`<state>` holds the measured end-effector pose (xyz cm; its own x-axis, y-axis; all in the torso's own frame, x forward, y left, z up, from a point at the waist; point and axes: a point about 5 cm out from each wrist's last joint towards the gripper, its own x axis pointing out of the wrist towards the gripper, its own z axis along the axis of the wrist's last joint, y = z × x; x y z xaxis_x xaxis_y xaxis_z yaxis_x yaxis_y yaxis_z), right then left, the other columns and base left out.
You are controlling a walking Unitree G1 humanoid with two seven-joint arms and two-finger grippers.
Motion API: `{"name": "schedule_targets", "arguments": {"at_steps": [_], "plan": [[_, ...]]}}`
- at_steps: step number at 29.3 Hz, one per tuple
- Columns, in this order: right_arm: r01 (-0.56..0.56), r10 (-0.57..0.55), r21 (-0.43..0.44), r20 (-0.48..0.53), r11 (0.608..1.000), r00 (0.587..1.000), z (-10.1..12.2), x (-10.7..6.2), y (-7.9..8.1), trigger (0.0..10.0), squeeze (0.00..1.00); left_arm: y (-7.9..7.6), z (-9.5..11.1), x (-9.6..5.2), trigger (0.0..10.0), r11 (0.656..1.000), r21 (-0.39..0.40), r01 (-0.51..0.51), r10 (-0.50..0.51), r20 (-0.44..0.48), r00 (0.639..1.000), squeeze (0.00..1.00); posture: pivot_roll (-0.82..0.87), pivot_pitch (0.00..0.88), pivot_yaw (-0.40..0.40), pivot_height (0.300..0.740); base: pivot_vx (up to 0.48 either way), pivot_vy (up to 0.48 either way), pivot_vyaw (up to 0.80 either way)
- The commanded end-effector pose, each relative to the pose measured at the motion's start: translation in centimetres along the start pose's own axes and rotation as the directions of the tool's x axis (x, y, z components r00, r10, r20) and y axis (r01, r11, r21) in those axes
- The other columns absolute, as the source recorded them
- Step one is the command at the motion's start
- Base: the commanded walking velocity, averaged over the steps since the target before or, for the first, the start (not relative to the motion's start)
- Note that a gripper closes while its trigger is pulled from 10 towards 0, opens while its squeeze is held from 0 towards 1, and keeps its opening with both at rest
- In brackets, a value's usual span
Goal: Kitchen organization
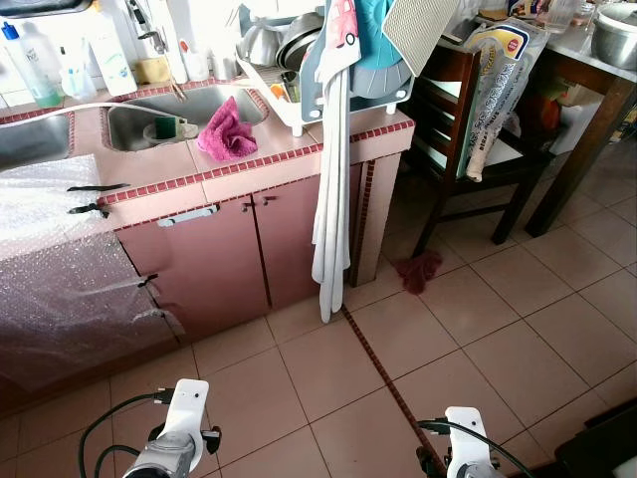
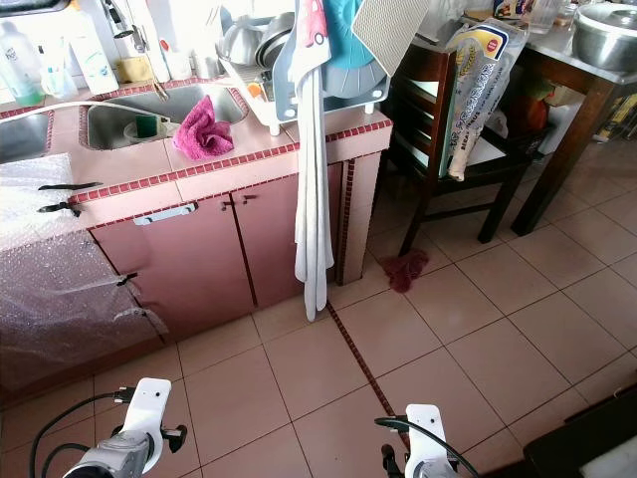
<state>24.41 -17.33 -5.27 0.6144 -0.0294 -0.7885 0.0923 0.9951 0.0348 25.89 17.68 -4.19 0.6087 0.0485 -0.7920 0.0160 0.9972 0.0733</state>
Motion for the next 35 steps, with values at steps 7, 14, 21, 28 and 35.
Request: {"name": "schedule_targets", "arguments": {"at_steps": [7,14,21,28,35], "plan": [[0.029,-0.028,-0.025,0.052,0.999,0.998,1.8,0.0,-0.3,10.0,0.00,-0.6,1.0,0.0,10.0,0.999,0.028,0.038,-0.039,0.002,0.999,0.00,0.00,0.000,0.038,0.740,0.000,0.000,0.00],[0.051,-0.049,-0.028,0.058,0.998,0.997,1.6,0.0,-0.9,10.0,0.00,-0.3,0.7,0.0,10.0,0.999,0.032,0.043,-0.043,0.000,0.999,0.00,-0.01,0.000,0.041,0.740,0.000,0.000,0.00],[-0.005,0.036,-0.131,0.229,0.991,0.973,4.7,-0.4,-1.3,10.0,0.00,0.4,2.4,-0.2,10.0,0.995,0.026,0.097,-0.100,0.147,0.984,0.00,-0.02,0.000,0.044,0.740,0.000,0.000,0.00],[-0.015,0.104,-0.207,0.429,0.978,0.897,8.0,-1.8,-3.2,10.0,0.00,2.2,5.4,-1.3,10.0,0.984,0.022,0.179,-0.172,0.401,0.900,0.00,-0.02,0.000,0.052,0.740,0.000,0.000,0.00],[0.000,0.129,-0.233,0.539,0.972,0.832,9.8,-3.1,-3.3,10.0,0.00,1.8,7.1,-2.4,10.0,0.975,0.072,0.211,-0.217,0.519,0.827,0.00,-0.02,0.000,0.060,0.740,0.000,0.000,0.00]]}}
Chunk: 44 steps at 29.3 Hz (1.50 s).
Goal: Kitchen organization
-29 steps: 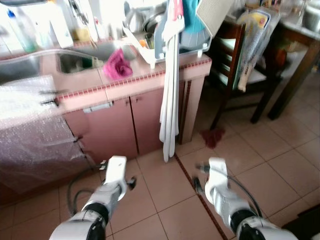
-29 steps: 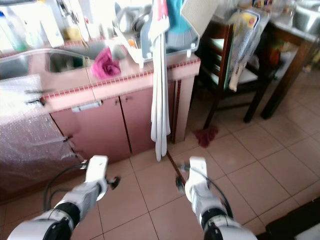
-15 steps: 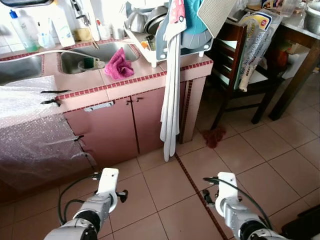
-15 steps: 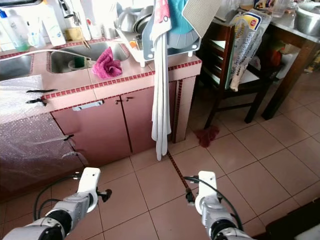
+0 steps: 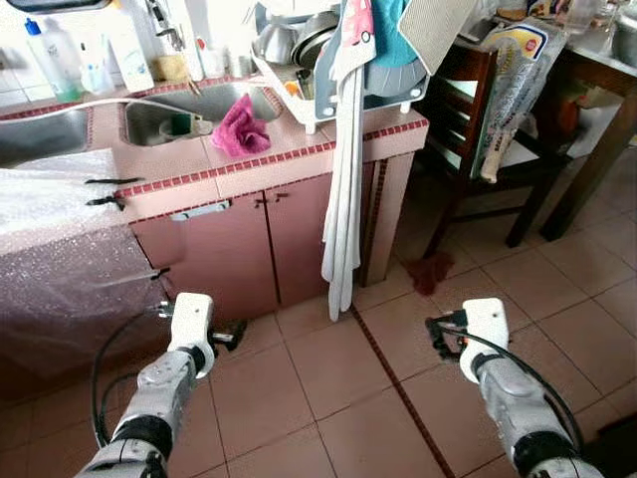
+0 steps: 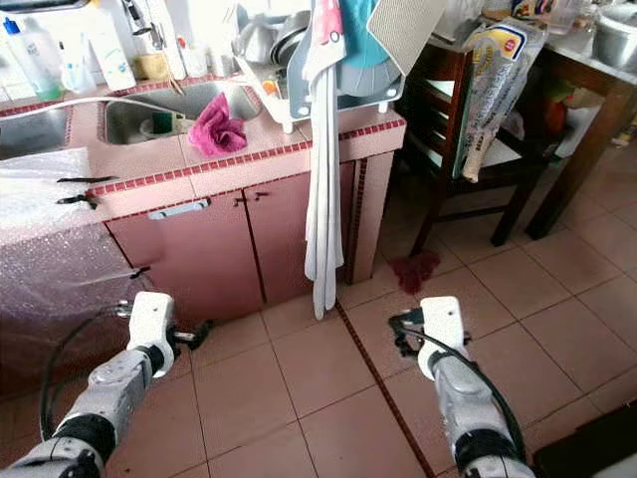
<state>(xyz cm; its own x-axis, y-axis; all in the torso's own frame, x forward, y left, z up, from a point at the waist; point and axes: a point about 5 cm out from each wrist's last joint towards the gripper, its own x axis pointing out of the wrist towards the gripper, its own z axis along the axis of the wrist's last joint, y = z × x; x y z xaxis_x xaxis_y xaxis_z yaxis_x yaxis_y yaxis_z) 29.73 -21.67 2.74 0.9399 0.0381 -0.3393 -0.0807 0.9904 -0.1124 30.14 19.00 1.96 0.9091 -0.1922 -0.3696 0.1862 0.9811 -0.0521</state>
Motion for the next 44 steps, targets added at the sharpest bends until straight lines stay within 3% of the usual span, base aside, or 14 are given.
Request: {"name": "schedule_targets", "arguments": {"at_steps": [1,3,6,9,13,18,21,24,27,30,32,33,37,44], "plan": [[-0.011,0.011,0.004,0.043,1.000,0.999,0.8,-0.2,0.1,10.0,0.00,-0.4,0.8,-0.1,10.0,1.000,0.017,0.026,-0.027,0.064,0.998,0.00,-0.02,0.000,0.060,0.740,0.000,0.000,0.00],[-0.016,0.014,0.022,0.085,1.000,0.996,1.7,-0.9,0.3,10.0,0.00,-0.8,2.4,-0.7,10.0,0.998,0.037,0.047,-0.053,0.174,0.983,0.00,-0.02,0.000,0.065,0.740,0.000,0.000,0.00],[-0.040,0.038,0.013,0.127,0.999,0.991,2.3,-2.8,0.9,10.0,0.00,-1.0,3.1,-2.5,10.0,0.994,0.105,0.043,-0.068,0.243,0.968,0.00,-0.03,0.000,0.063,0.740,0.000,0.000,0.00],[-0.041,0.042,-0.007,0.134,0.999,0.990,2.3,-3.9,0.9,10.0,0.00,-0.5,2.7,-3.4,10.0,0.999,0.047,0.014,-0.025,0.238,0.971,0.00,-0.02,0.000,0.063,0.740,0.000,0.000,0.00],[-0.091,0.112,-0.126,0.166,0.988,0.980,3.5,-6.9,0.9,10.0,0.00,0.3,2.3,-5.0,10.0,0.997,0.070,-0.036,0.017,0.247,0.969,0.00,-0.03,0.000,0.067,0.740,0.000,0.000,0.00],[-0.125,0.152,-0.156,0.177,0.980,0.972,5.0,-7.8,1.2,10.0,0.00,0.0,2.9,-6.6,10.0,0.994,0.111,-0.008,-0.021,0.254,0.967,0.00,-0.02,0.000,0.060,0.740,0.000,0.000,0.00],[-0.185,0.210,-0.145,0.180,0.972,0.961,6.1,-7.9,2.7,10.0,0.00,-0.6,3.1,-7.7,10.0,0.994,0.112,0.009,-0.036,0.246,0.969,0.00,-0.01,0.000,0.053,0.740,0.000,0.000,0.00],[-0.190,0.217,-0.140,0.208,0.972,0.954,6.9,-8.3,3.8,10.0,0.00,-1.6,3.2,-8.0,10.0,0.992,0.124,0.024,-0.053,0.239,0.969,0.00,-0.01,0.000,0.033,0.740,0.000,0.000,0.00],[-0.170,0.193,-0.120,0.209,0.978,0.959,7.2,-8.5,3.8,10.0,0.00,-1.9,3.3,-8.1,10.0,0.993,0.119,0.025,-0.053,0.238,0.970,0.00,-0.01,0.000,0.021,0.740,0.000,0.000,0.00],[-0.021,0.026,-0.023,0.218,1.000,0.976,8.1,-8.7,3.3,10.0,0.00,-2.4,3.4,-8.4,10.0,0.996,0.085,-0.002,-0.018,0.235,0.972,0.00,0.00,0.000,0.004,0.740,0.000,0.000,0.00],[-0.012,0.011,0.002,0.230,1.000,0.973,8.2,-8.7,3.3,10.0,0.00,-2.3,3.5,-8.5,10.0,0.996,0.094,-0.014,-0.009,0.241,0.970,0.00,0.00,0.000,0.004,0.740,0.000,0.000,0.00],[0.051,-0.063,0.056,0.227,0.997,0.972,8.1,-8.7,2.9,10.0,0.00,-2.0,3.8,-8.5,10.0,0.994,0.095,-0.046,0.022,0.243,0.970,0.00,0.00,0.000,0.012,0.740,0.000,0.000,0.00],[-0.024,0.002,0.080,0.264,0.997,0.965,8.7,-9.2,3.8,10.0,0.00,-1.8,5.1,-7.9,10.0,0.994,0.074,-0.086,0.064,0.266,0.962,0.00,0.00,0.000,0.020,0.740,0.000,0.000,0.00],[-0.012,-0.017,0.108,0.268,0.994,0.963,9.5,-8.4,4.3,10.0,0.00,-2.7,5.7,-7.2,10.0,0.995,0.063,-0.072,0.053,0.262,0.963,0.00,0.01,0.000,0.040,0.740,0.000,0.000,0.22]]}}
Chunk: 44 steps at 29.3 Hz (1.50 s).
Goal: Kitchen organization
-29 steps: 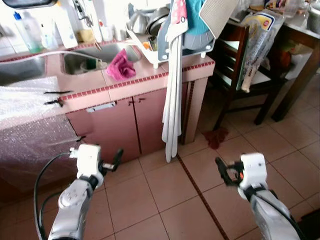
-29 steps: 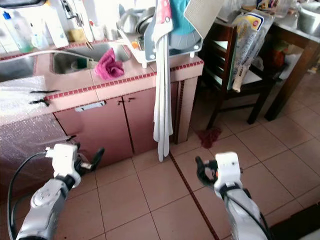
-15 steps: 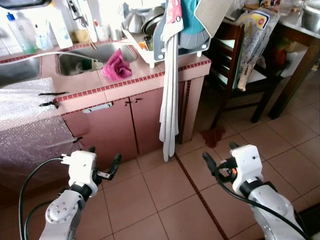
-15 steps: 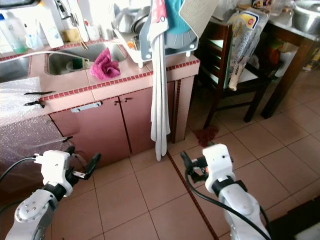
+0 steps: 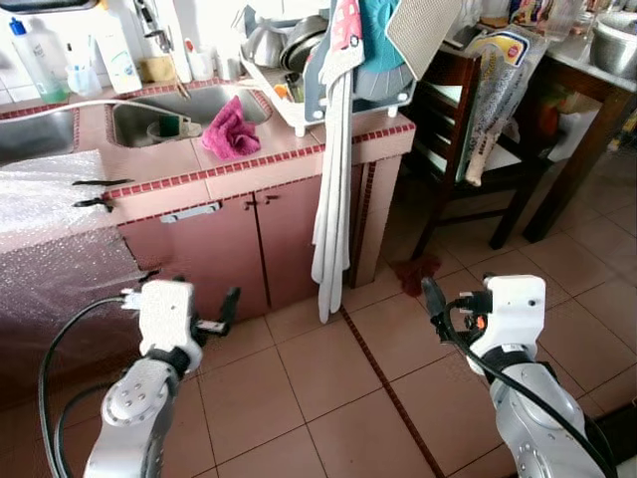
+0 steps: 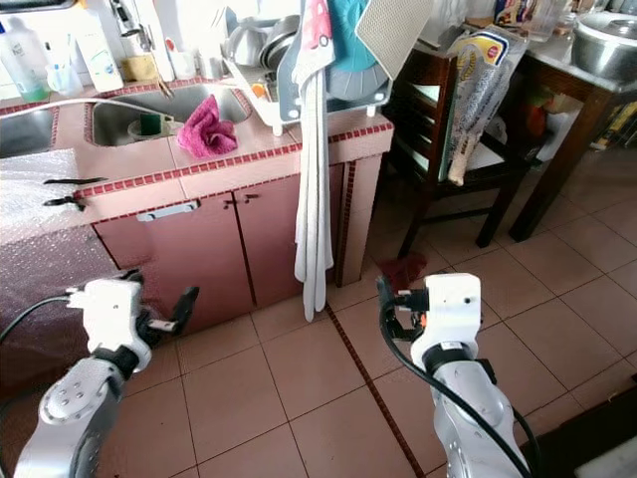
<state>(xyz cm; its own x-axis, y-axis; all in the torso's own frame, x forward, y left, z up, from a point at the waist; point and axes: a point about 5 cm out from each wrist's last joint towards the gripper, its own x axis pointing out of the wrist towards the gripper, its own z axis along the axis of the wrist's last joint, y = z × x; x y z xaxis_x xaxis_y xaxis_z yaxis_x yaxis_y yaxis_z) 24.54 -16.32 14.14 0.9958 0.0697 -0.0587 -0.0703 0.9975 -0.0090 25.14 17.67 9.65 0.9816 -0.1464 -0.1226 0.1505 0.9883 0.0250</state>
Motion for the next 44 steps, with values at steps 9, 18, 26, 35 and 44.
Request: {"name": "schedule_targets", "arguments": {"at_steps": [9,18,26,35,44], "plan": [[0.008,-0.007,-0.013,0.022,1.000,1.000,0.8,1.3,0.3,10.0,0.00,-0.3,0.3,1.9,10.0,0.998,-0.019,-0.053,0.053,-0.021,0.998,0.00,0.00,0.000,0.042,0.740,0.000,0.000,0.78],[0.018,-0.018,0.032,0.027,0.999,0.999,1.0,1.8,0.1,10.0,0.00,0.1,0.3,2.6,10.0,0.997,-0.023,-0.077,0.076,-0.039,0.996,0.00,-0.01,0.000,0.043,0.740,0.000,0.000,0.75],[0.063,-0.059,0.061,-0.073,0.996,0.996,-0.5,1.6,-0.5,10.0,0.00,-0.4,0.1,3.1,10.0,0.997,-0.041,-0.059,0.056,-0.065,0.996,0.00,-0.01,0.000,0.044,0.740,0.000,0.000,0.00],[0.064,-0.056,0.251,-0.038,0.966,0.998,-0.1,1.7,0.3,10.0,0.00,-0.4,0.0,3.2,10.0,0.998,-0.032,-0.058,0.055,-0.079,0.995,0.00,-0.02,0.000,0.044,0.740,0.000,0.325,0.00],[0.105,-0.063,0.319,-0.141,0.942,0.988,-1.6,0.8,0.1,10.0,0.00,-0.5,-0.3,3.3,10.0,0.998,-0.028,-0.060,0.057,-0.095,0.994,0.00,-0.02,0.000,0.037,0.740,0.000,0.359,0.00]]}}
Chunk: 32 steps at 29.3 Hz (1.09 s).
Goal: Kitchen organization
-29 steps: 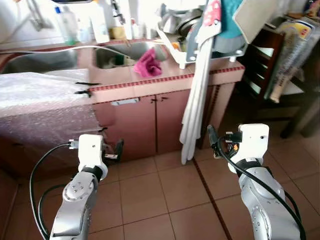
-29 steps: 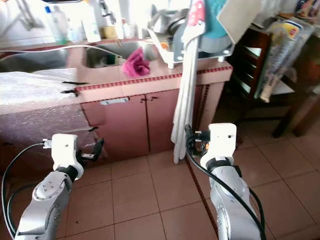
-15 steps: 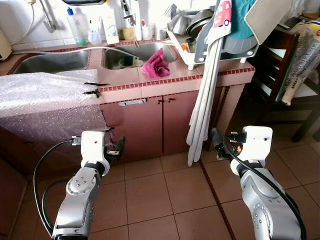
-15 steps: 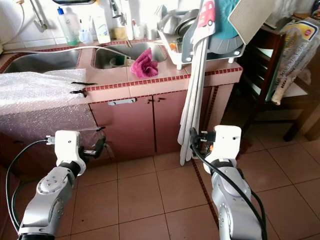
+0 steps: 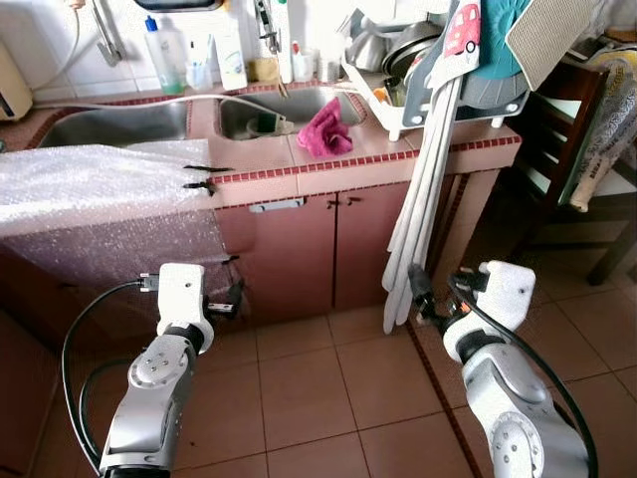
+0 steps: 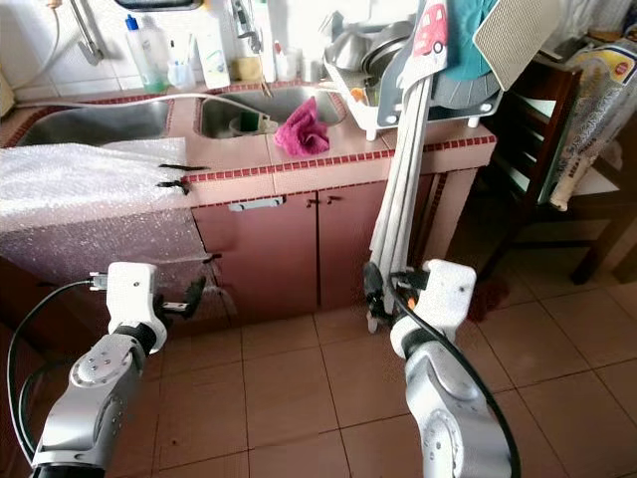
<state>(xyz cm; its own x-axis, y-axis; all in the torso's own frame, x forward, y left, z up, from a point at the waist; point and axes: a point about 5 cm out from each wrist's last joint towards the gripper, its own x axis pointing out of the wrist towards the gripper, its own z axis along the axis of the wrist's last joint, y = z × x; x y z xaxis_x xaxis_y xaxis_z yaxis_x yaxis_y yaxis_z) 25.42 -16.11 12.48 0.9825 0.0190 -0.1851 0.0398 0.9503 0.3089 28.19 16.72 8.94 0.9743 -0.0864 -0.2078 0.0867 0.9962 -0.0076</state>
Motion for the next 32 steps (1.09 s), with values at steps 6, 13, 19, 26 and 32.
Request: {"name": "schedule_targets", "arguments": {"at_steps": [6,13,19,26,32], "plan": [[0.029,-0.026,-0.100,0.032,0.995,0.999,0.62,-0.26,-0.04,10.0,0.00,-0.07,-0.08,0.05,10.0,1.000,0.019,-0.003,0.003,-0.015,1.000,0.00,-0.02,0.000,0.034,0.740,0.000,0.402,0.00],[0.072,-0.069,-0.123,0.031,0.990,0.997,0.57,-0.16,-0.61,10.0,0.00,-0.22,-0.23,0.17,10.0,1.000,0.029,-0.001,0.002,-0.023,1.000,0.00,-0.02,0.000,0.036,0.740,0.000,0.409,0.00],[0.062,-0.060,-0.144,0.018,0.988,0.998,0.47,-0.10,-0.51,10.0,0.00,-0.09,-0.30,0.28,10.0,0.999,0.032,-0.007,0.008,-0.033,0.999,0.00,-0.02,0.000,0.039,0.740,0.000,0.420,0.00],[0.061,-0.061,-0.134,0.007,0.989,0.998,0.20,0.07,-0.52,10.0,0.00,0.05,-0.31,0.32,10.0,0.999,0.037,-0.019,0.020,-0.030,0.999,0.00,-0.02,0.000,0.041,0.740,0.000,0.275,0.00],[0.082,-0.082,-0.130,0.004,0.988,0.997,0.08,-0.02,-0.79,10.0,0.00,0.08,-0.09,0.27,10.0,0.999,0.030,-0.011,0.011,-0.009,1.000,0.00,-0.02,0.000,0.044,0.740,0.000,0.000,0.00]]}}
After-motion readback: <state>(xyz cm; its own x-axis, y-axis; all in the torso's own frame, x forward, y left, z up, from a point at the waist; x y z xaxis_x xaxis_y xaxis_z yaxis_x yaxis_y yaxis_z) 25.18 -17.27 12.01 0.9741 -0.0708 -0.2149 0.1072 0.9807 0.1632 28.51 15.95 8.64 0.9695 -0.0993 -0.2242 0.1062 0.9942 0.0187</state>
